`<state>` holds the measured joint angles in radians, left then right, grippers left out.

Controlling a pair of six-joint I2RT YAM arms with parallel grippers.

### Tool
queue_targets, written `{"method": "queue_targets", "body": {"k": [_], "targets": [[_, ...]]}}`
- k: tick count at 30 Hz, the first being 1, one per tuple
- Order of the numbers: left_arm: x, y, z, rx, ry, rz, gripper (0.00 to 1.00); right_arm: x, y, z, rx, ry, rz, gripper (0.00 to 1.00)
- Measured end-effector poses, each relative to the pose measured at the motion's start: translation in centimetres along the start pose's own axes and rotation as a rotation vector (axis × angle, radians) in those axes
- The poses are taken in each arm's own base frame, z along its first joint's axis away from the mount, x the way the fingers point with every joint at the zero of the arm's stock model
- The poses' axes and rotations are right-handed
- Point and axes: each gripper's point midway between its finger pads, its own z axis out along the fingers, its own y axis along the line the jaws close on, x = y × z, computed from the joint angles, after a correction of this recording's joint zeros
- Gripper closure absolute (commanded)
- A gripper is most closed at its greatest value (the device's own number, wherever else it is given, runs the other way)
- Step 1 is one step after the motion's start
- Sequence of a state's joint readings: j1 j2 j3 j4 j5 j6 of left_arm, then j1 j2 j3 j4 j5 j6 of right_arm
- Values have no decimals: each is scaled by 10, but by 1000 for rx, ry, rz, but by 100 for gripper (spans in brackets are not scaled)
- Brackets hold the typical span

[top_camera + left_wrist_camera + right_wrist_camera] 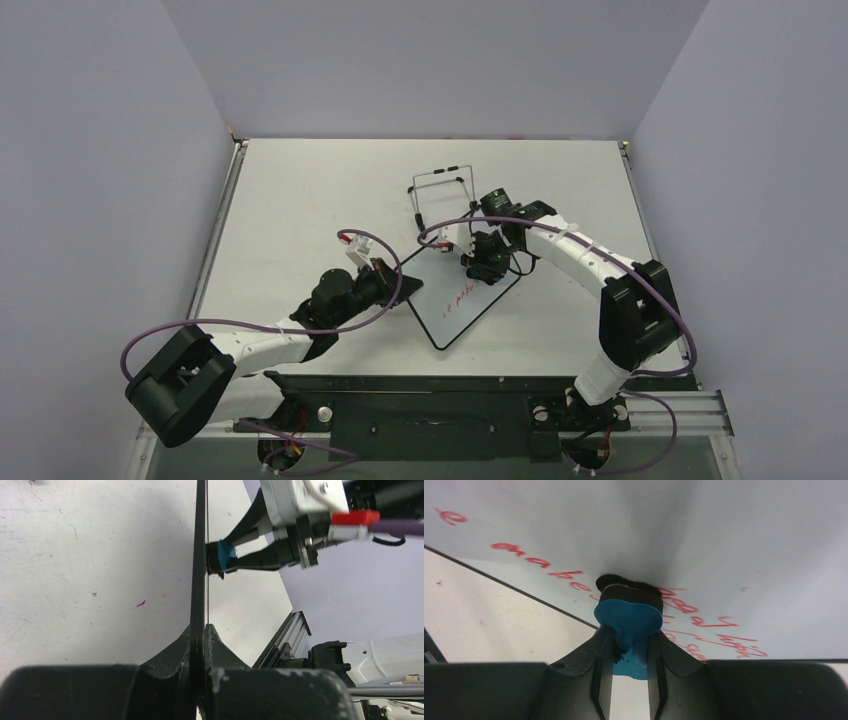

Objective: Erase the whiteboard
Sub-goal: Erase the whiteboard at the center of the board.

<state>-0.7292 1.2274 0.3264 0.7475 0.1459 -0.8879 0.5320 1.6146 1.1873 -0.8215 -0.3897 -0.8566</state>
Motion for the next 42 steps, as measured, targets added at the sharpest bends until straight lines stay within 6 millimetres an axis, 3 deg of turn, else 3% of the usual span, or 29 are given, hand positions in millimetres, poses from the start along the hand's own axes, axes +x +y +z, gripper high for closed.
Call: {"method": "queue_targets", "body": {"k": [6,12,15,19,25,31,37,42], "targets": [[-1,0,0,-3,-7,2,100,-20,-28,-10,48,-31,3,100],[-1,2,0,-10,-6,-5,100,-23,-16,-4,39,-32,-39,100],[0,1,0,-6,-3,-5,100,-11,3,1,5,-21,-48,100],[0,0,0,-1,1,0,100,8,13,5,-32,2,-19,100],[2,-2,0,10,8,6,100,16,-6,-3,-4,4,29,100],[1,-2,0,8,6,6,100,-10,-38,-15,65,-40,19,100],[2,0,0,-2,5,-11,100,-19,-32,-9,71,-34,-14,100],[2,1,1,-9,6,-26,100,-6,-22,-3,63,-30,-8,100]]}}
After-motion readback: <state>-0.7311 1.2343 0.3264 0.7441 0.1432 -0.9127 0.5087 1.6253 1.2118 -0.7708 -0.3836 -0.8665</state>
